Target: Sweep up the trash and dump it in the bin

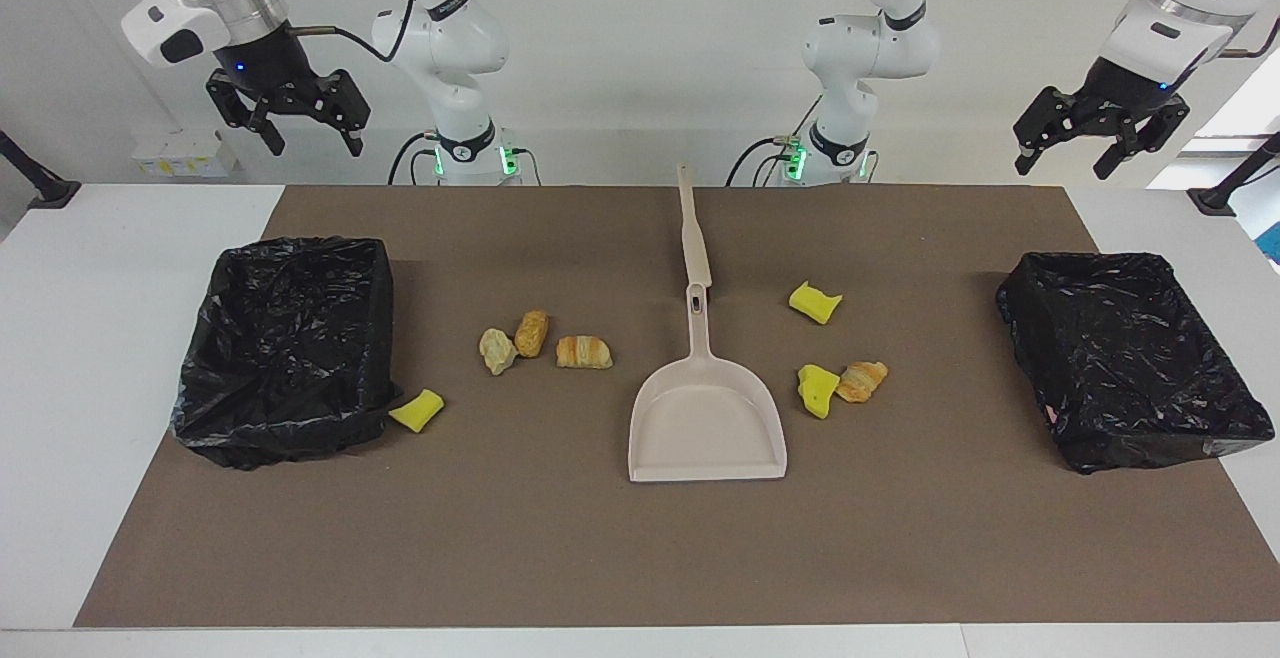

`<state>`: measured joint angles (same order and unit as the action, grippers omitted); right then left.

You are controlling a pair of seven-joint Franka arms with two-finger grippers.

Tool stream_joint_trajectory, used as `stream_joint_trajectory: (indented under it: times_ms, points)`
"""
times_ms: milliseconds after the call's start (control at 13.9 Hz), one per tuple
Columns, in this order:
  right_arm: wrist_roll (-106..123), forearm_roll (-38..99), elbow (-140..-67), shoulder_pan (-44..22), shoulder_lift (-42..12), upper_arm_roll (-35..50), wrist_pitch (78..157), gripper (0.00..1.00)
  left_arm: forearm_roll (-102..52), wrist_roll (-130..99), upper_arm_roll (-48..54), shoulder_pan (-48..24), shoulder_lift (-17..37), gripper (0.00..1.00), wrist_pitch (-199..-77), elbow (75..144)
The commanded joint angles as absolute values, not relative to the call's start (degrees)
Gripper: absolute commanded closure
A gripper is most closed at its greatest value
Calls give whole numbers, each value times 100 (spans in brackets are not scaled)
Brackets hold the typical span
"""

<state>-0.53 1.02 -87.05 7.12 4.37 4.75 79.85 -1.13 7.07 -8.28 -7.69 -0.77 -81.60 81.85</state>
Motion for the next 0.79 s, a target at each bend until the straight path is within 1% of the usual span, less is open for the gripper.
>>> stream_joint_trajectory:
  times_ms: [0,144,361,721]
  points:
    - [-193,132,-8675,756,431,501,8112,0,-9,712,-800,-747,-105,0,-8209,8182]
    - [-158,176,-8675,756,396,492,8419,0,-9,659,-800,-773,-114,0,-8191,8183]
    - [-167,132,-8814,712,465,501,8420,0,-26,650,-791,-782,-123,0,-8174,8183]
    - [-141,185,-8842,703,492,510,8437,0,-26,659,-800,-773,-132,0,-8130,8191]
